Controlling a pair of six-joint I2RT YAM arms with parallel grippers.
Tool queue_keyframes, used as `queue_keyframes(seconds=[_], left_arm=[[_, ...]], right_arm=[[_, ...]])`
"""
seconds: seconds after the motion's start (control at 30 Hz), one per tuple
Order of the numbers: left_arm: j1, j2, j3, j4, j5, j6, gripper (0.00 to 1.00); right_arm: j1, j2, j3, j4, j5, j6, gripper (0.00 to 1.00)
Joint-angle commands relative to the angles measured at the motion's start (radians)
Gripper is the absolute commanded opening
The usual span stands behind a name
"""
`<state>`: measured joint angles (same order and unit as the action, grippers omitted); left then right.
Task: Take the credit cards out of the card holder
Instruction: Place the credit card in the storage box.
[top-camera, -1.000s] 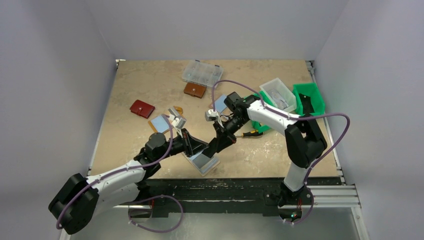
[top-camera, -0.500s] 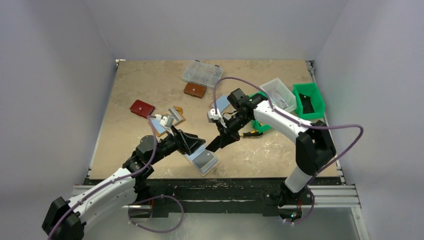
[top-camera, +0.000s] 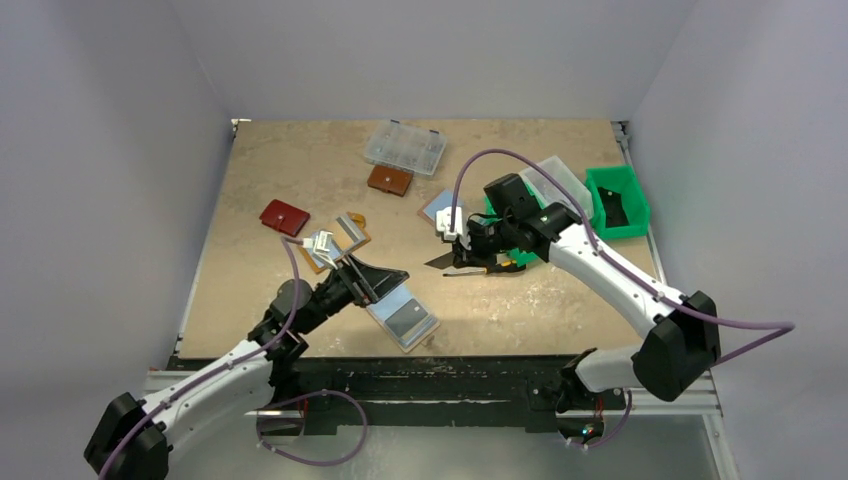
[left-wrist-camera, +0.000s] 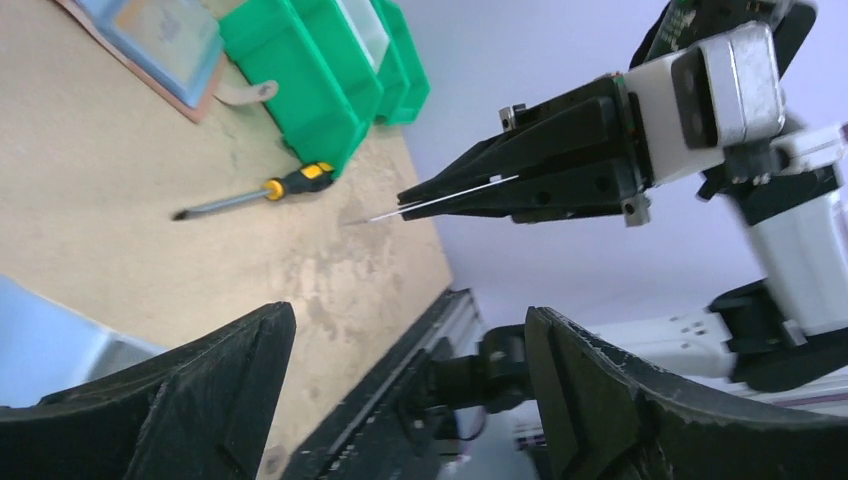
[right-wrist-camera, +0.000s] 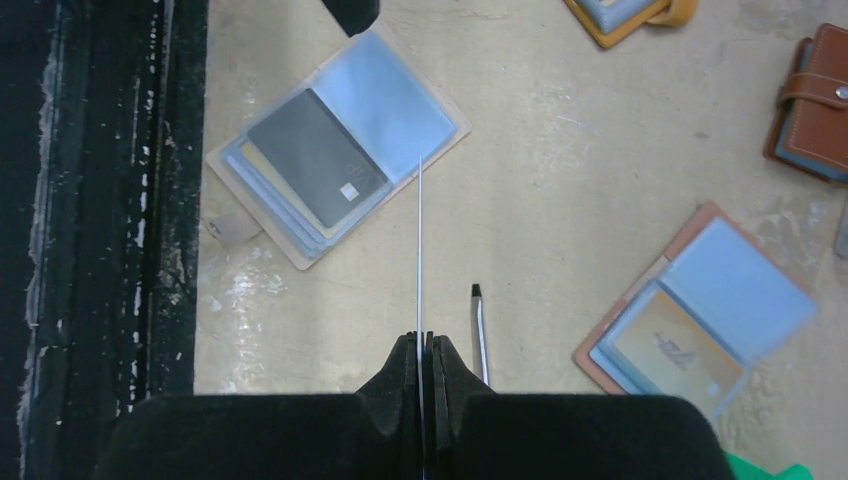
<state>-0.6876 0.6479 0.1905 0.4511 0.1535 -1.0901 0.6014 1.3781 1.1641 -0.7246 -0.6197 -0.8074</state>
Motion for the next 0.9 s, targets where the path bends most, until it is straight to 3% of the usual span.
queue_keyframes(seconds=[0.0,0.2,0.4,0.47,0.87], left_arm=[[0.002,0.083,-0.059,0.348,0.037,-0.305,0.89],[-0.005,0.173,-0.045,0.341,0.007,-0.452,0.86],[-0.017,0.212,0.090,-0.045,-0.060,-0.494,0.86],[-0.021,0.235,0.132,-0.103,-0.071,-0.494,0.85],[-0.106,0.412,0.194,-0.053,-0.150,-0.643,0.84]], right_arm=[[-0.003,-0.056,-0.053,0.110,0.095,0.035,0.00],[-0.004,-0.067,-0.098,0.172,0.167,0.054,0.00],[-0.003,-0.073,-0.118,0.187,0.152,0.062,0.00],[-0.003,-0.073,-0.125,0.192,0.145,0.062,0.00],[0.033,-0.055,-0.148,0.230,0.187,0.066,0.00]])
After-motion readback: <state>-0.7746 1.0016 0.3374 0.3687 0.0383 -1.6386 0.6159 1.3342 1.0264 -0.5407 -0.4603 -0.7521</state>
